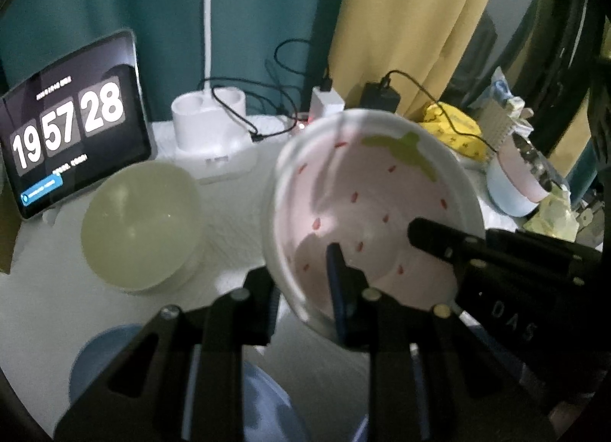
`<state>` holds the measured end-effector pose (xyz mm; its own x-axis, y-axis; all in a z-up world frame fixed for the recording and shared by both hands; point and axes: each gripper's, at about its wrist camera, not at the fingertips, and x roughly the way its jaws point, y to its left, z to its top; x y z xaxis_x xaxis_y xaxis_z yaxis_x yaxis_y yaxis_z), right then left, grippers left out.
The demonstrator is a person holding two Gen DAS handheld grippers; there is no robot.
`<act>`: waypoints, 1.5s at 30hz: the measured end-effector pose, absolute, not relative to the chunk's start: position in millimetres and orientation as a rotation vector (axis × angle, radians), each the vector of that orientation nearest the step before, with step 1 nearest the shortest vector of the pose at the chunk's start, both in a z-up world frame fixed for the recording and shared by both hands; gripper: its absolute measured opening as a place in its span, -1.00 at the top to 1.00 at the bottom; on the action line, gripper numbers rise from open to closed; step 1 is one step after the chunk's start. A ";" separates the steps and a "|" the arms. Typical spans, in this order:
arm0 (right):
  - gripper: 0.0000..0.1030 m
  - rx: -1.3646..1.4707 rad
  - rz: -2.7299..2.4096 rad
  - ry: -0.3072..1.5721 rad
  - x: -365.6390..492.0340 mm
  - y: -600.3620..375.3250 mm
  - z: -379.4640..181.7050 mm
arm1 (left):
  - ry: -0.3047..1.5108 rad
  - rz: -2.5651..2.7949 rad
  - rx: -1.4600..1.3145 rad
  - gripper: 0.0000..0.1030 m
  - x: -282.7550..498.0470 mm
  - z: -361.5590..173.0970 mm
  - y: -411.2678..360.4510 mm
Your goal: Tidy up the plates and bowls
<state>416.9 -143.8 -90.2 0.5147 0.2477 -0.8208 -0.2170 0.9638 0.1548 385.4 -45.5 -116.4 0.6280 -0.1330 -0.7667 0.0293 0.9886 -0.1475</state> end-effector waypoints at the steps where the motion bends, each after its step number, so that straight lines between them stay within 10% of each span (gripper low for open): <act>1: 0.72 0.030 0.278 0.981 413.0 -143.3 -85.9 | 0.881 -0.096 -0.126 0.55 382.6 -113.9 -45.4; 45: 0.72 0.075 0.223 0.931 290.9 -182.5 -69.9 | 0.860 -0.191 -0.066 0.55 266.7 -105.5 -89.3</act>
<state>290.9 -182.5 -69.9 0.5755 0.2231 -0.7868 -0.1582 0.9743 0.1605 266.7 -89.3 -105.5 0.6369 -0.1937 -0.7462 0.1406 0.9809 -0.1346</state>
